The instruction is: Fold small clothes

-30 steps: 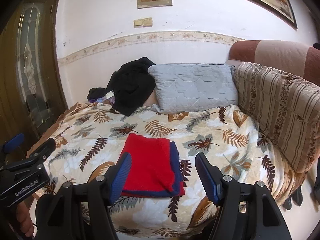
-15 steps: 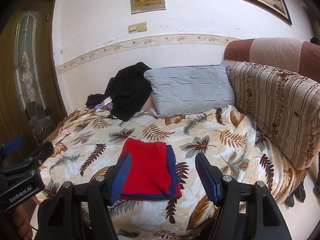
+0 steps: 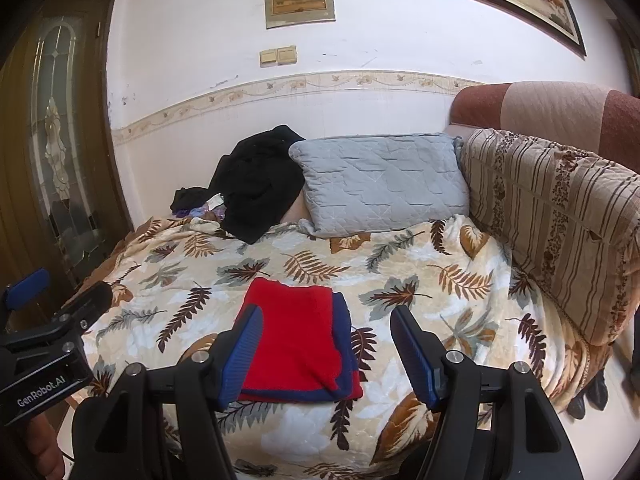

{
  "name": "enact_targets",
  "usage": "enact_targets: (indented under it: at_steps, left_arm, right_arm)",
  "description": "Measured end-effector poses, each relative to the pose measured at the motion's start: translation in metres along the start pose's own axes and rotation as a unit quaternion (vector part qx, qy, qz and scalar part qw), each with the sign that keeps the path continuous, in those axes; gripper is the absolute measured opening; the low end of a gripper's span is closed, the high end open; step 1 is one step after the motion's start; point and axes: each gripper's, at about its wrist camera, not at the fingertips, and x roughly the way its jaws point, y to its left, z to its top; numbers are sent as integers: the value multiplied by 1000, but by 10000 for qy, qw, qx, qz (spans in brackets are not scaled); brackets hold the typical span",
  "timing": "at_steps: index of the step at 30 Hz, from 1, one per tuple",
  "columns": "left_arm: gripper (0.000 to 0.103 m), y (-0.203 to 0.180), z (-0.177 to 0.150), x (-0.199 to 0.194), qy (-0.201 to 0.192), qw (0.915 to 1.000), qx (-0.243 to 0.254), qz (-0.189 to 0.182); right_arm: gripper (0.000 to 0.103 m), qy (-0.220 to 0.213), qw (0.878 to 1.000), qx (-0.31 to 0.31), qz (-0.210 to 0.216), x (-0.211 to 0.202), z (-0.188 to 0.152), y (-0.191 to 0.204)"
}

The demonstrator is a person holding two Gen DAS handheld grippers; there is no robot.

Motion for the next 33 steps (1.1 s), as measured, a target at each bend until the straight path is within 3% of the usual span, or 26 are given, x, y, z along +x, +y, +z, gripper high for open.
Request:
enact_targets:
  at_steps: [33]
  left_arm:
    - [99,10,-12,26,372,9992,-141,-9]
  right_arm:
    - [70,281,9989,-300,-221,16,-7,18]
